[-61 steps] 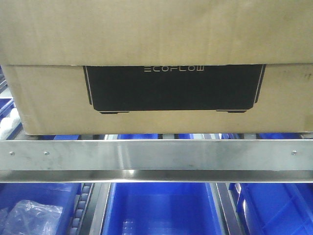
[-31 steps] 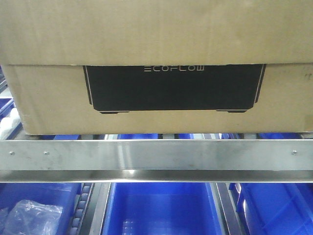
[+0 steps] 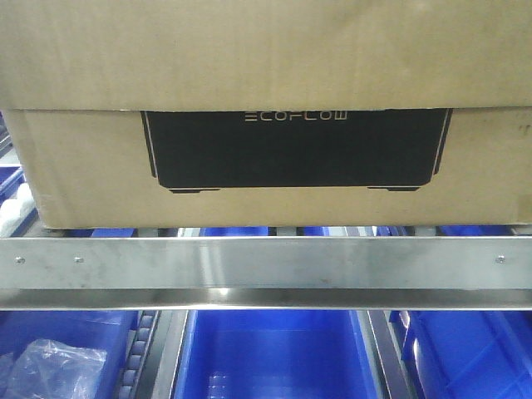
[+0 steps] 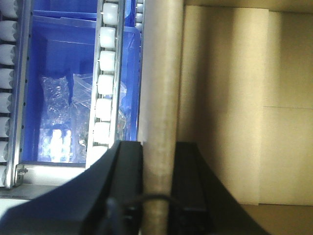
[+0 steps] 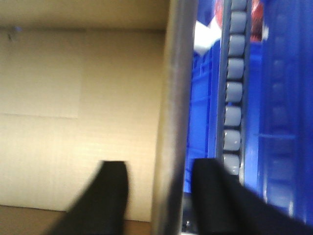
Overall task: Grab box from left shelf to table start
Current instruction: 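Close both grippers on the box's side walls, then lift the box with both grippers and pull it off the shelf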
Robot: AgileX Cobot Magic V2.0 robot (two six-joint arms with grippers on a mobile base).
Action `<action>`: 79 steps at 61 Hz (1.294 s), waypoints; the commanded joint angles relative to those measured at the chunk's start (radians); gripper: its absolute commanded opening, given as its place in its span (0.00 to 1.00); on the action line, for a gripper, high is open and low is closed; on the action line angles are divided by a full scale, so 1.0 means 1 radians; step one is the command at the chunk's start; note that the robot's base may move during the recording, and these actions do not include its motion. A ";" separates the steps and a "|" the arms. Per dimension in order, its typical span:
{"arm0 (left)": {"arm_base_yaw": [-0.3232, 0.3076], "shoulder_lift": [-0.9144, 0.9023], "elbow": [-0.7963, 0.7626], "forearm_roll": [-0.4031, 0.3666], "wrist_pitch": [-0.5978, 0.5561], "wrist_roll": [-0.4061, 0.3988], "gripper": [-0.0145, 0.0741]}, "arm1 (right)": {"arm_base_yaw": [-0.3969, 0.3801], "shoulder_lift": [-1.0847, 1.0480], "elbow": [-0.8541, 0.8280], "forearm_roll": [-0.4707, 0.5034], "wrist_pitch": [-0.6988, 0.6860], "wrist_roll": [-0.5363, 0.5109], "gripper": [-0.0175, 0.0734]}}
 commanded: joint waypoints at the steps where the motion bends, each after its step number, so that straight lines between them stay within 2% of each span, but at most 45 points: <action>1: -0.002 -0.043 -0.032 -0.003 -0.048 -0.005 0.07 | -0.001 -0.040 -0.038 0.009 -0.045 0.002 0.45; 8: -0.002 -0.043 -0.032 -0.003 -0.048 -0.005 0.07 | -0.001 -0.040 -0.038 0.009 -0.043 0.002 0.30; 15: -0.002 -0.043 -0.032 -0.003 -0.048 -0.005 0.07 | -0.001 -0.040 -0.038 0.010 -0.043 0.002 0.20; 65: -0.002 -0.041 -0.032 -0.003 -0.048 -0.005 0.07 | -0.001 -0.039 -0.038 0.018 -0.043 0.002 0.21; 79: -0.002 -0.039 -0.032 0.003 -0.079 -0.011 0.07 | -0.001 -0.042 -0.038 0.019 -0.082 0.002 0.21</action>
